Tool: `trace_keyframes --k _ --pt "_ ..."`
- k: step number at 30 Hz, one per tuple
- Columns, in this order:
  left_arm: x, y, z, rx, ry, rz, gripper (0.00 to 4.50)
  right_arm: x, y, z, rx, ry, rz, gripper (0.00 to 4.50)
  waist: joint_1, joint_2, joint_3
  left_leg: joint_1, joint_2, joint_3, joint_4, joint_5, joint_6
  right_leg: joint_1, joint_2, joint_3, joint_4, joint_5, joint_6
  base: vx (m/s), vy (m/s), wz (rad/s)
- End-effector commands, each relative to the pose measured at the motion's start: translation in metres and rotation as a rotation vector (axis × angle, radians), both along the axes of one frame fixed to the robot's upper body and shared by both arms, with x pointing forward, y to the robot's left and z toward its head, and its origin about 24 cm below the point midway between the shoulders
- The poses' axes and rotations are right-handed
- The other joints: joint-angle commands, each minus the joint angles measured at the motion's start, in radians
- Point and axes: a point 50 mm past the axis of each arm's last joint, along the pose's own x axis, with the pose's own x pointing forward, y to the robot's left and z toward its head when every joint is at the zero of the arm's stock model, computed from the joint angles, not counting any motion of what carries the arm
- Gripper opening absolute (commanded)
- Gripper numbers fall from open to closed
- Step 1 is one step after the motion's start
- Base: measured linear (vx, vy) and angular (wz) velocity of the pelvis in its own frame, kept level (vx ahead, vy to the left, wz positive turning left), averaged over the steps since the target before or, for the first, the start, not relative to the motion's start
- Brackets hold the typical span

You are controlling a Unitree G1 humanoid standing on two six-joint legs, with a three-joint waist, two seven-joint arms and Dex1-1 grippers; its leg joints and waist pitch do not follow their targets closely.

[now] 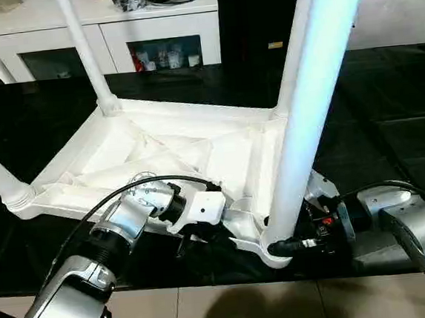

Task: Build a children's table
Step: Rotate leg to tighten

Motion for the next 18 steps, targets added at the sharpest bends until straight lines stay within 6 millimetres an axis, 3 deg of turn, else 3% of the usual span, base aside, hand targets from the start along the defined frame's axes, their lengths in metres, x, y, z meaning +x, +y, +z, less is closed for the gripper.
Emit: trace_keyframes --k 1,7,9,11,15,16,17,18 --pt "-0.006 -0.004 -0.001 0.032 -0.002 -0.087 0.00 -0.002 0.003 0.003 0.021 0.005 0.026 2.53 -0.001 -0.026 -0.063 -0.012 0.026 0.010 -0.072 -0.120 0.098 0.067 -0.035 0.050 -0.057 -0.259 -0.201 0.000 0.000 0.00" --pt "-0.002 -0.005 -0.003 0.015 0.018 0.015 0.00 -0.003 0.005 0.002 0.060 0.009 -0.026 2.32 -0.001 -0.025 -0.062 -0.011 0.026 0.010 -0.073 -0.121 0.089 0.066 -0.034 0.052 -0.060 -0.279 -0.188 0.000 0.000 0.00" --pt "-0.001 -0.006 -0.003 0.003 0.034 0.056 0.00 0.001 0.007 0.000 0.062 -0.010 -0.102 2.25 -0.005 -0.026 -0.059 -0.012 0.022 0.011 -0.075 -0.142 0.077 0.066 -0.032 0.049 -0.066 -0.328 -0.175 0.000 0.000 0.00" --pt "0.005 -0.011 -0.002 -0.024 0.051 0.165 0.00 0.015 0.012 -0.006 0.029 -0.071 -0.284 2.24 -0.011 -0.026 -0.055 -0.009 0.019 0.011 -0.078 -0.165 0.060 0.063 -0.030 0.047 -0.075 -0.392 -0.152 0.000 0.000 0.00" --pt "0.010 -0.017 0.000 -0.054 0.046 0.255 0.00 0.026 0.017 -0.010 0.001 -0.089 -0.433 2.10 -0.040 -0.023 -0.049 -0.014 0.010 0.005 -0.081 -0.227 0.036 0.063 -0.027 0.037 -0.093 -0.521 -0.093 0.000 0.000 0.00" --pt "0.011 -0.019 0.000 -0.058 0.044 0.271 0.00 0.027 0.018 -0.011 -0.002 -0.090 -0.453 2.10 -0.045 -0.023 -0.049 -0.012 0.010 0.005 -0.081 -0.233 0.033 0.061 -0.025 0.036 -0.095 -0.524 -0.091 0.000 0.000 0.00" --pt "0.020 -0.032 0.002 -0.100 0.015 0.431 0.00 0.040 0.029 -0.017 -0.036 -0.093 -0.643 2.08 -0.061 -0.023 -0.049 -0.013 0.008 0.004 -0.080 -0.235 0.020 0.056 -0.023 0.034 -0.093 -0.522 -0.095 0.000 0.000 0.00" --pt "0.021 -0.034 0.002 -0.104 0.011 0.449 0.00 0.041 0.030 -0.018 -0.041 -0.094 -0.663 2.06 -0.068 -0.021 -0.047 -0.013 0.005 0.002 -0.078 -0.247 0.011 0.055 -0.023 0.029 -0.094 -0.541 -0.091 0.000 0.000 0.00"
